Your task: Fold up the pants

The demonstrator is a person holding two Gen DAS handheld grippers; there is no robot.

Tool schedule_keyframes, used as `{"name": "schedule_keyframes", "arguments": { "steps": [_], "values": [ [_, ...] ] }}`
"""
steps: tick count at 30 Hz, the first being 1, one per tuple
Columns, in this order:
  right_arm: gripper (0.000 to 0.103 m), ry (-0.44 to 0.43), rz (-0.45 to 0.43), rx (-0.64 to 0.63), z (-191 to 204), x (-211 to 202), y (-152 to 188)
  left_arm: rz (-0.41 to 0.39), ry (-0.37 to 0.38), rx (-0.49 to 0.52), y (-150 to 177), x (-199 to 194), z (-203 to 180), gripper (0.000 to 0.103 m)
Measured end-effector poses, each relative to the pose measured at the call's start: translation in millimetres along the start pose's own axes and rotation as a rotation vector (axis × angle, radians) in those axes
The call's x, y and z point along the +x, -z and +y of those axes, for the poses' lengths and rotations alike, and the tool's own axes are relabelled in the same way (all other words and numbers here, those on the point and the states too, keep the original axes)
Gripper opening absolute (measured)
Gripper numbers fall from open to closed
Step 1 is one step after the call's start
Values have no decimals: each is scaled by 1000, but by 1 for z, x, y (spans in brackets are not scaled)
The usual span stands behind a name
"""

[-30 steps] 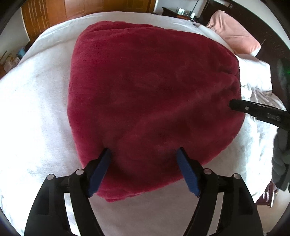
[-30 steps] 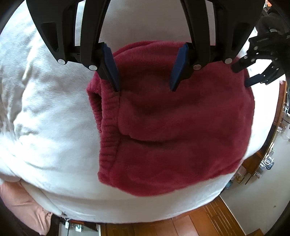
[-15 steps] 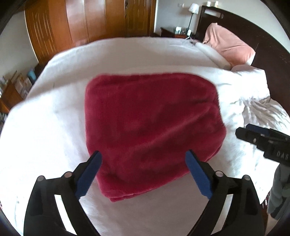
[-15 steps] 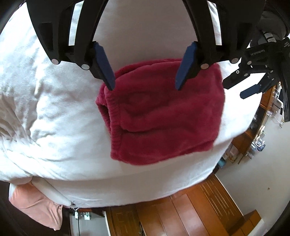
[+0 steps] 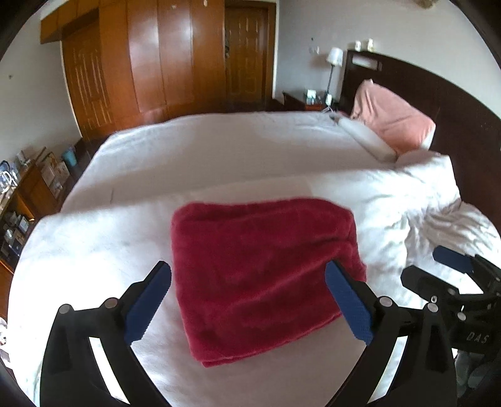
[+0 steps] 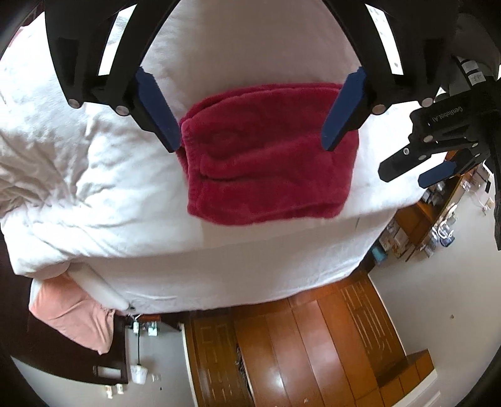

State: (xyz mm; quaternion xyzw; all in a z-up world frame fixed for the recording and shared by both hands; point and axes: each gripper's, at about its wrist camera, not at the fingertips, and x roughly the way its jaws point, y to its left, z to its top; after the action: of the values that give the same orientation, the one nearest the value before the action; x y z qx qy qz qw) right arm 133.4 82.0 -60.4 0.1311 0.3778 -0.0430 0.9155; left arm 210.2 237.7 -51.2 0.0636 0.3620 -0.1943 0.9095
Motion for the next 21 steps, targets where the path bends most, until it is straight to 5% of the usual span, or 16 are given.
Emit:
{"name": "schedule_keyframes", "arguments": {
  "steps": [11, 18, 21],
  "values": [
    [100, 21, -31, -26, 24, -21, -12, -59, -81, -45, -17, -34, 21, 98],
    [100, 80, -144, -80, 40, -50, -18, -135, -90, -50, -25, -56, 23, 98],
    [100, 114, -181, -126, 48, -58, -19, -137, -172, -50, -26, -60, 22, 98]
  ]
}}
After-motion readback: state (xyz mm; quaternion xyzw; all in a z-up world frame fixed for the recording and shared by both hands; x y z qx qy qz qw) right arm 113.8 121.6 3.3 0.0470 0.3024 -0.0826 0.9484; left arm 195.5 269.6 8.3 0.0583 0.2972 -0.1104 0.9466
